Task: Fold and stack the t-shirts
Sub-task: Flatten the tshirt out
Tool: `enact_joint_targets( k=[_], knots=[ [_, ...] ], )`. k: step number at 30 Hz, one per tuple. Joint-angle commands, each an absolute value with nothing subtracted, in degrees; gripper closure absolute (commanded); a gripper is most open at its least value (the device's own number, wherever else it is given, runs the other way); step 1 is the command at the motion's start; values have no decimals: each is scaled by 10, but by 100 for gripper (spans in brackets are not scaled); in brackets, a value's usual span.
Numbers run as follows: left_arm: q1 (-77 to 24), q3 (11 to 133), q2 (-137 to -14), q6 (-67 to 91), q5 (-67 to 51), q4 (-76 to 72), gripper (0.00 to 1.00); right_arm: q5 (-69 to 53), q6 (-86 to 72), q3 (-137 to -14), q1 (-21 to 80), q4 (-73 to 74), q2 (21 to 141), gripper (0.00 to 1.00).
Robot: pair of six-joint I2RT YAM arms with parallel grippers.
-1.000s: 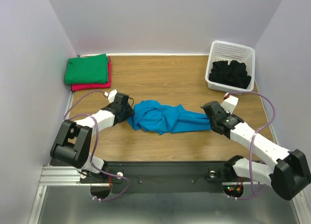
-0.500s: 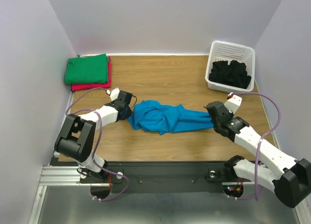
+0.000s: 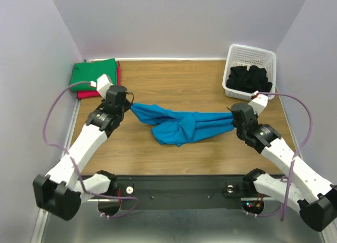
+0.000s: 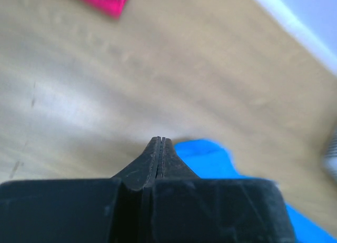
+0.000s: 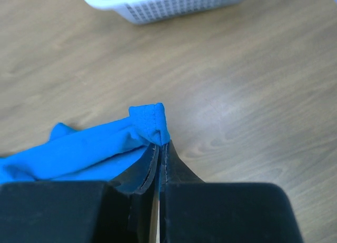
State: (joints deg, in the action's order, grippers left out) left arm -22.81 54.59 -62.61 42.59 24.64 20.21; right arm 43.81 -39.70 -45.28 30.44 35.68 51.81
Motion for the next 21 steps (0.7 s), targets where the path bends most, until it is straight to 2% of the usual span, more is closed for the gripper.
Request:
enact_joint_targets(
  k=[1, 8, 13, 21],
  knots=[
    [-230, 632, -559, 413, 304, 235, 100, 454, -329, -558, 303, 345, 507, 100],
    [-230, 794, -500, 375, 359, 289, 100, 394, -264, -727, 303, 334, 503, 100],
    [-230, 940, -477, 335, 361, 301, 100, 268, -217, -847, 304, 327, 499, 100],
    [-230, 1138, -461, 281, 312, 317, 100, 78, -239, -952, 303, 326, 474, 100]
  ],
)
